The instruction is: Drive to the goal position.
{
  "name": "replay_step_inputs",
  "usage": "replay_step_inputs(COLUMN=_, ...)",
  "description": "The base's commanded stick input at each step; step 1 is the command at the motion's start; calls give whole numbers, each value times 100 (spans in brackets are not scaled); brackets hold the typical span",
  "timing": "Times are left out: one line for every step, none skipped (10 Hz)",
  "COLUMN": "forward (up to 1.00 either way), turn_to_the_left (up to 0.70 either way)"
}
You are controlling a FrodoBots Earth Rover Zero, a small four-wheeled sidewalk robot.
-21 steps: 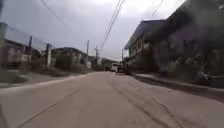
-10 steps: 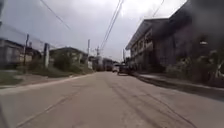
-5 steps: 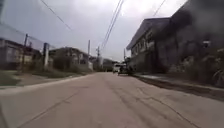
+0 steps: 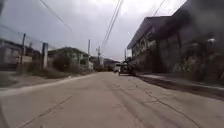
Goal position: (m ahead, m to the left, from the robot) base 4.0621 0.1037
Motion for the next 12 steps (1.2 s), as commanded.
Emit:
replay_step_inputs(forward=50, turn_to_the_left=0)
replay_step_inputs(forward=50, turn_to_the_left=0)
replay_step_inputs(forward=50, turn_to_the_left=0)
replay_step_inputs(forward=50, turn_to_the_left=0)
replay_step_inputs(forward=50, turn_to_the_left=0)
replay_step_inputs(forward=50, turn_to_the_left=0)
replay_step_inputs(forward=50, turn_to_the_left=0)
replay_step_inputs(forward=50, turn_to_the_left=0)
replay_step_inputs(forward=50, turn_to_the_left=0)
replay_step_inputs(forward=50, turn_to_the_left=0)
replay_step_inputs(forward=50, turn_to_the_left=0)
replay_step_inputs(forward=50, turn_to_the_left=0)
